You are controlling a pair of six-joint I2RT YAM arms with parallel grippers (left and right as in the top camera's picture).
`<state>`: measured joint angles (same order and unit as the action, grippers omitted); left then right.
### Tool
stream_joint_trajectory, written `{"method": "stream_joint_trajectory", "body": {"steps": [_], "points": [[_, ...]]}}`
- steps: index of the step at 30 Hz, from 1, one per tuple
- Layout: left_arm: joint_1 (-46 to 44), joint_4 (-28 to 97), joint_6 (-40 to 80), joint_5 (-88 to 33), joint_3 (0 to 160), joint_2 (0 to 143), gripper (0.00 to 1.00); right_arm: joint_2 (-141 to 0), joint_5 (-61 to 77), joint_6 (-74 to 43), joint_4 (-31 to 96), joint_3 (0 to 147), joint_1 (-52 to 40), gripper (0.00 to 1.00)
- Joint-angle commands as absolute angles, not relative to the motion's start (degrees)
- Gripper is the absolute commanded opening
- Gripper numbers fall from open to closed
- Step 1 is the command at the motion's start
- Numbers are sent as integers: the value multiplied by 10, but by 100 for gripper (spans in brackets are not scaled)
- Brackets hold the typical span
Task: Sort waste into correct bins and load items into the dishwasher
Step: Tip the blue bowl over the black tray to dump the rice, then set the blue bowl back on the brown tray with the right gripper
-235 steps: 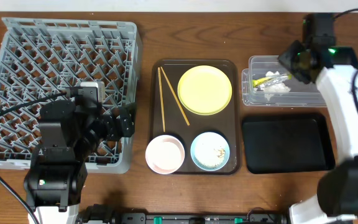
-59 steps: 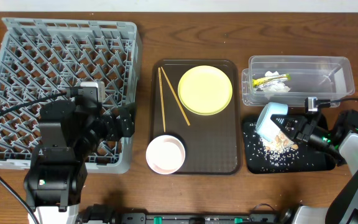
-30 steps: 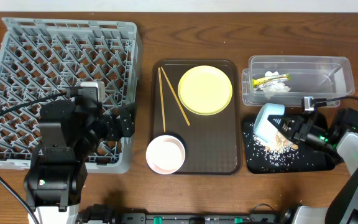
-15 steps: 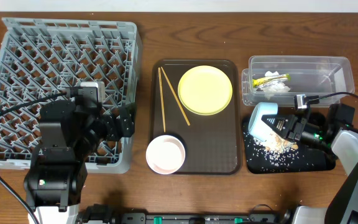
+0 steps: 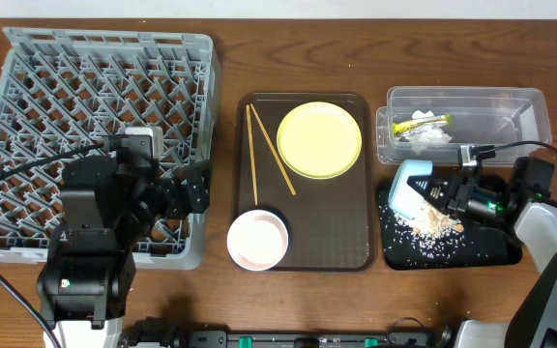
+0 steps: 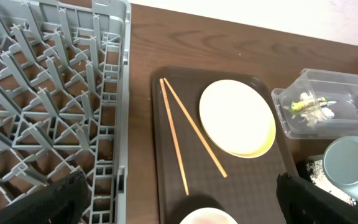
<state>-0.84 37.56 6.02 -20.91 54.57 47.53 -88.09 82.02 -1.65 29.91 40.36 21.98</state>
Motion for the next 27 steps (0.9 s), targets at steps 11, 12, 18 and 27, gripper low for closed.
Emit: {"method": "stream_joint_trajectory", "body": {"steps": [11, 12, 18, 27], "points": [[-6, 377, 63, -216, 557, 476, 97, -812, 692, -111, 296, 482, 76, 2], [-6, 377, 63, -216, 557, 476, 97, -804, 659, -117, 296, 503, 46, 1], [-6, 377, 63, -216, 557, 476, 97, -801, 272, -121, 353, 651, -173, 1], [-6, 377, 63, -216, 557, 476, 97, -910, -142, -74, 268, 687, -361, 1]]}}
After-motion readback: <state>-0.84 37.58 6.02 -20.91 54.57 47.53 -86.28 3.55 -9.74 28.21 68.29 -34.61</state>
